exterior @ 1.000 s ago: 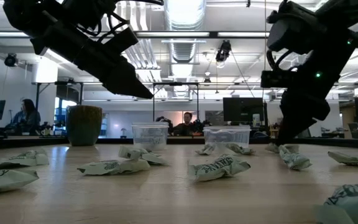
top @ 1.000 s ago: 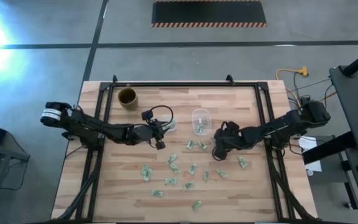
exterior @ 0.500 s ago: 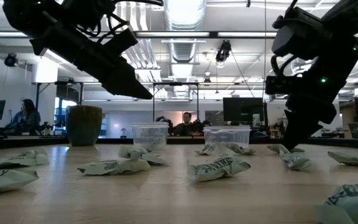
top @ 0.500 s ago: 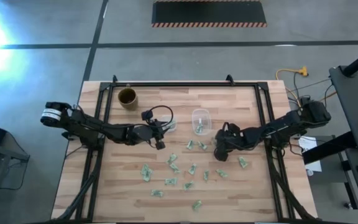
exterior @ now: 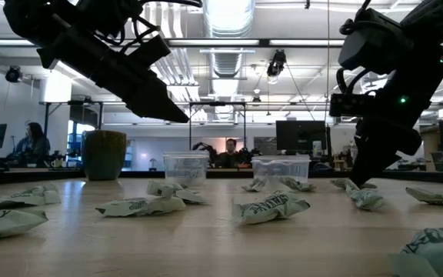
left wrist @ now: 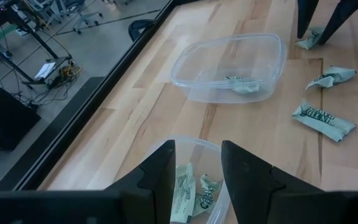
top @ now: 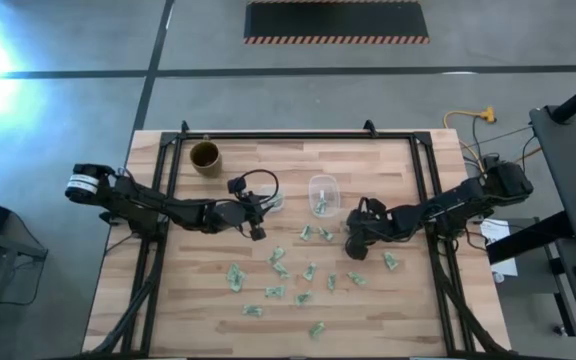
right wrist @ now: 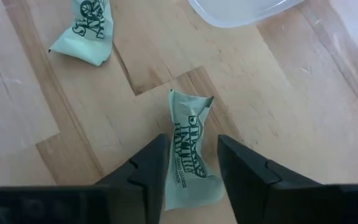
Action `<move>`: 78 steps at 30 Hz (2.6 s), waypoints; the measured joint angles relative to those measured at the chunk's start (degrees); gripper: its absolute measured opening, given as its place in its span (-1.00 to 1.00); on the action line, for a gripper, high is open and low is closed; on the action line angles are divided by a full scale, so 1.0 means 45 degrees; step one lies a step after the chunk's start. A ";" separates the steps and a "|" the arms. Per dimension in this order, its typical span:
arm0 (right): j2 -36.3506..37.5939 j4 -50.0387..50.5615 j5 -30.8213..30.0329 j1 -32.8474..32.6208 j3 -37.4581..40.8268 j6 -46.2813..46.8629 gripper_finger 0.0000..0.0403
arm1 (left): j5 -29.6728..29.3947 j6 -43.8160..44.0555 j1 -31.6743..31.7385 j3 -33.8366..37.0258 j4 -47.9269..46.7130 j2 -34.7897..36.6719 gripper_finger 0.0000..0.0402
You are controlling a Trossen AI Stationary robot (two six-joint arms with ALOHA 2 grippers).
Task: Pick and place items into bin
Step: Put the light green stevia packet into the right transparent bin, then put the light green stevia packet into the left transparent bin
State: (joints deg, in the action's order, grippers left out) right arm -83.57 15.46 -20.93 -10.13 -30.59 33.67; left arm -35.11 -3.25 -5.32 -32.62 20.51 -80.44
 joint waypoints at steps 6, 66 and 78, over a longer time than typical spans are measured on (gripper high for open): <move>-0.0004 0.0000 -0.0012 -0.0005 0.0006 -0.0087 -0.64 | 0.0000 0.0000 -0.0010 0.0000 0.0000 0.0000 -0.43; 0.0607 -0.6285 0.0073 0.3741 -0.0070 -0.6636 -0.91 | 0.0102 0.0005 -0.0097 -0.0107 0.0353 -0.0005 -0.43; 0.0051 -0.6271 0.0087 0.3857 -0.0131 -0.7626 -0.60 | 0.0100 0.0000 -0.0097 -0.0136 0.0627 -0.0005 -0.43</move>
State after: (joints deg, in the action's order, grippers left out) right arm -83.34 -12.75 -20.53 7.22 -31.18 -0.64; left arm -34.67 -3.25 -5.76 -33.23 23.34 -80.47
